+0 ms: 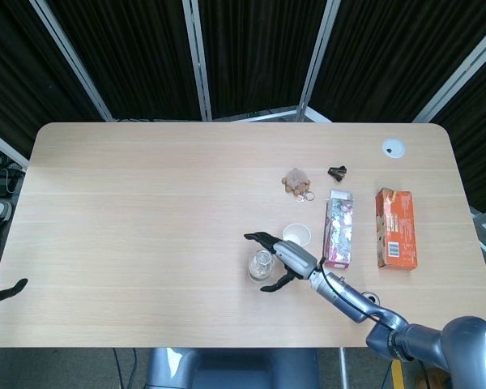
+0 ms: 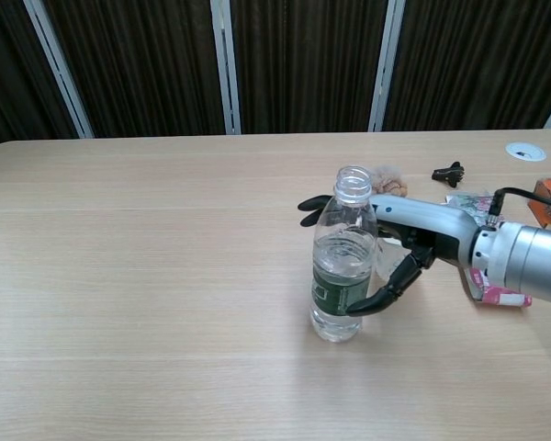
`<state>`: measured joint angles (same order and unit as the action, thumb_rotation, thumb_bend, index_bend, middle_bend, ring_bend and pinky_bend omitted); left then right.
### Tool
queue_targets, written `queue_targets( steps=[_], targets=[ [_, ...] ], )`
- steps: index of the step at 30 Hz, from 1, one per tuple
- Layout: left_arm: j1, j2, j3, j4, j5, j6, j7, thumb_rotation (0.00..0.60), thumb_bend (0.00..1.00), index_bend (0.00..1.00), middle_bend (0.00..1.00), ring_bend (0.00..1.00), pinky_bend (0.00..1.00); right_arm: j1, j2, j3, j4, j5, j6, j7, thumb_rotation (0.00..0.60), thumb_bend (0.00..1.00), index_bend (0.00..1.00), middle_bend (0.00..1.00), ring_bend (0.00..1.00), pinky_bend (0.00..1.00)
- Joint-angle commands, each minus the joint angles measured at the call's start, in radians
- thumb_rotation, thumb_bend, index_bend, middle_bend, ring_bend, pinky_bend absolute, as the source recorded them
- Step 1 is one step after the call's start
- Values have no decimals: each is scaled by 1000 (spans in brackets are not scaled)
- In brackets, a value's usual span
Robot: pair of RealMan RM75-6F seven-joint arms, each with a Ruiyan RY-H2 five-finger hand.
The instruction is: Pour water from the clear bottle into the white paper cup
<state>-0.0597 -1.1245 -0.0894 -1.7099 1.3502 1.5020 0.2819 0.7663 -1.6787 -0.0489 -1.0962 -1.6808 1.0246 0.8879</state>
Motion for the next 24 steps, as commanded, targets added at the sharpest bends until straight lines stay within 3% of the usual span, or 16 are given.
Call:
queue_targets(
  steps=[1,11,21,24],
  targets=[
    [0,0,0,-1,-2,-1,-1,600,0,0,0,0,0,12,-11,10,-3,13,-20,-12,600,0,0,72,9,155],
    [0,4,-1,-1,-7,0,-9,600,0,0,0,0,0,16,-31,27,1,50,-36,5,600,0,2,151,82,154],
    [-2,7,1,-3,-8,-3,-11,600,0,0,0,0,0,15,-32,25,-5,61,-44,18,600,1,127,285,192,156],
    [-2,7,1,-3,-9,-3,-12,600,0,0,0,0,0,15,-34,26,-6,65,-49,14,600,50,169,320,212,158]
  ],
)
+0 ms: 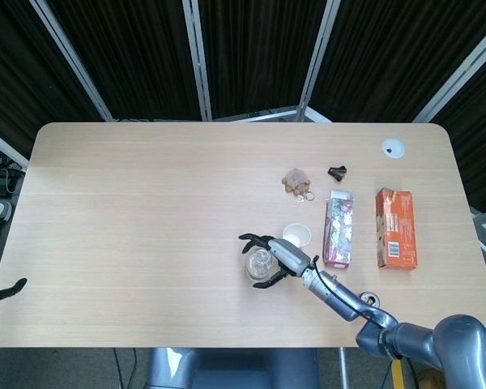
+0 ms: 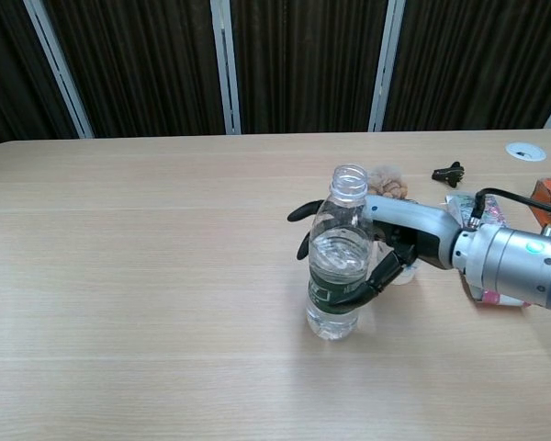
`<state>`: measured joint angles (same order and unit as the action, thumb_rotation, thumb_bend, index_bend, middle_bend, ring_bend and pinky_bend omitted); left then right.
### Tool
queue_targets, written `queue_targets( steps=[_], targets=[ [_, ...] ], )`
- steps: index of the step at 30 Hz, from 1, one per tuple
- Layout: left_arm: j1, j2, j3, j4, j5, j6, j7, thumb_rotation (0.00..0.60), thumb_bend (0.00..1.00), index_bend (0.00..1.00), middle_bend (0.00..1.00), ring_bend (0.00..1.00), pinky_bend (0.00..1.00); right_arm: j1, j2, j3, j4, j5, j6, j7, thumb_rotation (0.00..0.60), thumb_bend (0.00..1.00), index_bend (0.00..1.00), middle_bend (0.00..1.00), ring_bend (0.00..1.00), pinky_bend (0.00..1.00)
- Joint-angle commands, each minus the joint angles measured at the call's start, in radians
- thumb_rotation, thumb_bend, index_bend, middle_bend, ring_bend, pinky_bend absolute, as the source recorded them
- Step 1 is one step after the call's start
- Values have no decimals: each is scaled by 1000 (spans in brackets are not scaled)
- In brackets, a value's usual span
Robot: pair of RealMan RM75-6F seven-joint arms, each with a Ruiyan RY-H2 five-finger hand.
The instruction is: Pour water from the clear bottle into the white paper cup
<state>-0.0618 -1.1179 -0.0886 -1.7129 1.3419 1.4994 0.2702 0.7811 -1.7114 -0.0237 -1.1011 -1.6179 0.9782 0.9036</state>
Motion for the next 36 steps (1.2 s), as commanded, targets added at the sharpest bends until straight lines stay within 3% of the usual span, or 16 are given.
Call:
queue_targets(
  steps=[1,7,13,23,29,31,36],
  targets=[
    [0,1,0,0,-1,0,-1,600,0,0,0,0,0,0,-2,1,-1,4,-3,-3,600,73,182,330,220,160],
    [-1,0,1,0,-1,0,0,600,0,0,0,0,0,-6,-8,1,6,9,1,-2,600,203,321,426,310,229],
    [-2,-1,1,0,-3,-2,3,600,0,0,0,0,0,-12,-13,0,18,5,16,8,600,294,396,492,373,312],
    [-2,-1,1,-4,-5,0,3,600,0,0,0,0,0,-19,21,13,-32,-13,78,52,600,415,419,513,399,407],
    [0,4,4,-11,1,1,-3,600,0,0,0,0,0,-38,206,24,-205,-48,172,-11,600,435,418,513,398,407],
    [0,7,6,-15,5,3,-8,600,0,0,0,0,0,-52,289,39,-252,-31,187,-85,600,448,417,513,398,407],
    [1,14,6,-26,17,10,-14,600,0,0,0,0,0,-75,394,63,-309,24,182,-220,600,502,415,515,400,407]
  ],
)
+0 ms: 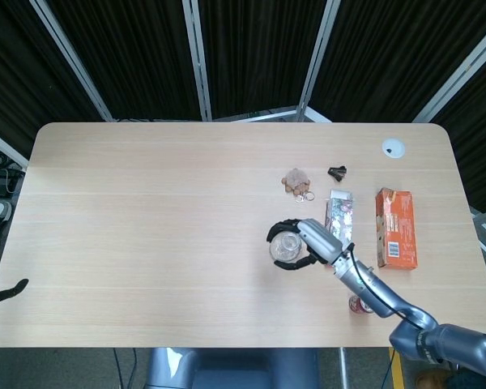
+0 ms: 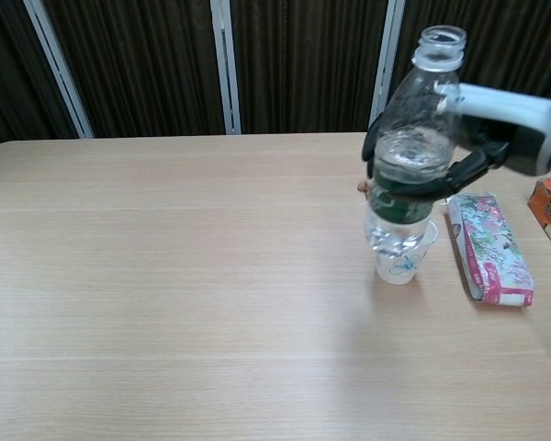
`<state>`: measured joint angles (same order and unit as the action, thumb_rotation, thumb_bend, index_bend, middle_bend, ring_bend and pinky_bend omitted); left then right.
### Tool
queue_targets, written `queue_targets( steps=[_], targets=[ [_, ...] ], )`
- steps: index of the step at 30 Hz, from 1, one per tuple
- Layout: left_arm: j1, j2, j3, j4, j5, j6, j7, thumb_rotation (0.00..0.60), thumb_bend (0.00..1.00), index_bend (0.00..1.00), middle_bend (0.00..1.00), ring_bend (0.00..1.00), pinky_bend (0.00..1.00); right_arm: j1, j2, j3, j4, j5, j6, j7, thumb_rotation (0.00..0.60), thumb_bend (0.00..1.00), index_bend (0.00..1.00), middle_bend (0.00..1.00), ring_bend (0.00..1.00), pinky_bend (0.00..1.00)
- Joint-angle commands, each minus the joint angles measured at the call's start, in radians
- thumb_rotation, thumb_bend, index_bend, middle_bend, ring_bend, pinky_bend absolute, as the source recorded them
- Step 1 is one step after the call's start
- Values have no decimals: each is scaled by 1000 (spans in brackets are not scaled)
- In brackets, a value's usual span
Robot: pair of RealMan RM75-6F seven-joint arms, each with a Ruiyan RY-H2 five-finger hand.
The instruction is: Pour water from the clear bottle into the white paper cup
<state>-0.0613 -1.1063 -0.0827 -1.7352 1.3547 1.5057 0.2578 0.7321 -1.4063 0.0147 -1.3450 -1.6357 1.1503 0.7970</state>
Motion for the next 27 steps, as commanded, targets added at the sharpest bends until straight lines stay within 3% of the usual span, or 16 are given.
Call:
queue_targets(
  steps=[1,7,18,27],
  targets=[
    [1,3,1,-6,7,5,-4,600,0,0,0,0,0,-32,105,29,-70,54,8,-138,600,502,414,515,399,407],
    [4,13,5,-21,23,12,-16,600,0,0,0,0,0,-66,150,35,-45,111,-7,-329,600,514,410,518,401,407],
    [11,27,9,-32,33,19,-36,600,0,0,0,0,0,-81,108,34,-19,175,-73,-654,600,541,414,535,424,421],
    [12,33,9,-31,33,18,-48,600,0,0,0,0,0,-80,67,54,9,230,-99,-801,600,546,419,546,439,435]
  ],
)
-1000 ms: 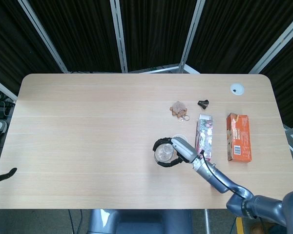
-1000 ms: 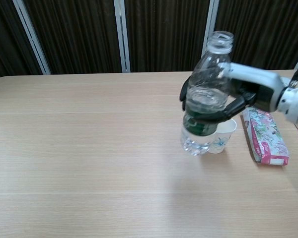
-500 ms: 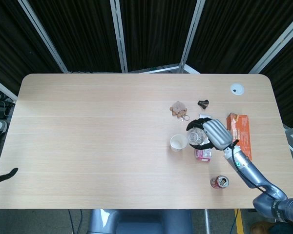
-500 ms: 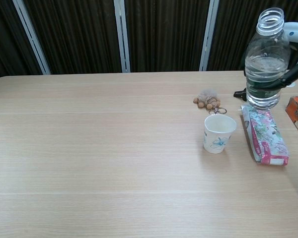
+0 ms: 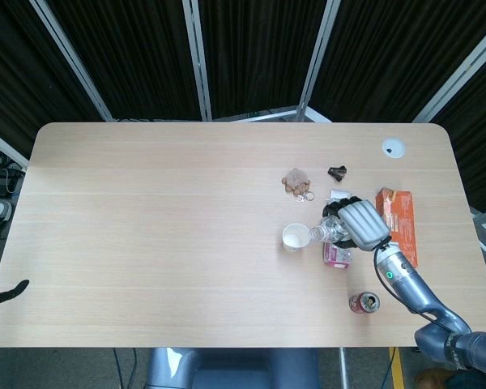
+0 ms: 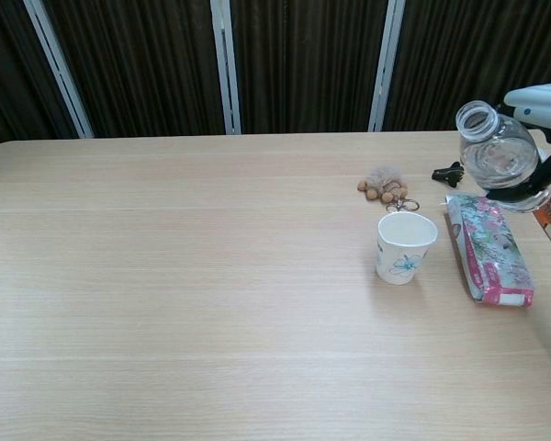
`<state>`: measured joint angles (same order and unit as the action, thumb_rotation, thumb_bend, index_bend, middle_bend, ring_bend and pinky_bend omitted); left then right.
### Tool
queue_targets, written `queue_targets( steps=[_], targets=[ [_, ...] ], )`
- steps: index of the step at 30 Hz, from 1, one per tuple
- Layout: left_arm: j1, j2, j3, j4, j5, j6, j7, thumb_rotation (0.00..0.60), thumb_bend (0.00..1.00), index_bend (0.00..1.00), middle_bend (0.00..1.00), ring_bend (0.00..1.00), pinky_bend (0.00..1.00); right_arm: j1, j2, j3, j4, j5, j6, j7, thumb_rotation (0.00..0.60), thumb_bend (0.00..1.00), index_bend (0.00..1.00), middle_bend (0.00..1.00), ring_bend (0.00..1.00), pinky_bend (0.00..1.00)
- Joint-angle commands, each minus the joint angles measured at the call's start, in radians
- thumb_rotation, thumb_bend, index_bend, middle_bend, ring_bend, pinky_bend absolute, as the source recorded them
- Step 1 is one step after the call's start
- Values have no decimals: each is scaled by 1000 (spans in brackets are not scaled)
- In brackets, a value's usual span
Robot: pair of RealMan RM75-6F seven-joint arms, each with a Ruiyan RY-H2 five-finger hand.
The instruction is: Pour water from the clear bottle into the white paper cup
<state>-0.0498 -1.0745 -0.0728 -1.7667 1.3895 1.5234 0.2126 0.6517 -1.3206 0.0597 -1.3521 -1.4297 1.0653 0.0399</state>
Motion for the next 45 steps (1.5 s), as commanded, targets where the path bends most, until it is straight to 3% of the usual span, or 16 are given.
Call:
queue_targets(
  steps=[1,11,23,32,45],
  targets=[
    [1,2,-1,2,-3,0,-5,600,0,0,0,0,0,3,-26,12,28,32,-19,-78,600,547,419,546,440,436],
    [-1,1,1,2,-5,-7,-1,600,0,0,0,0,0,25,-105,41,115,100,-64,-254,600,559,420,548,442,437],
    [-5,3,-3,4,-19,-18,-4,600,0,0,0,0,0,35,-169,59,245,122,-85,-276,600,569,422,550,444,437],
    [-5,0,-2,3,-21,-19,2,600,0,0,0,0,0,42,-220,60,342,108,-60,-366,600,571,422,553,448,438],
    [-5,-1,0,1,-19,-20,5,600,0,0,0,0,0,43,-238,47,392,58,-31,-392,600,587,427,561,457,443]
  ],
)
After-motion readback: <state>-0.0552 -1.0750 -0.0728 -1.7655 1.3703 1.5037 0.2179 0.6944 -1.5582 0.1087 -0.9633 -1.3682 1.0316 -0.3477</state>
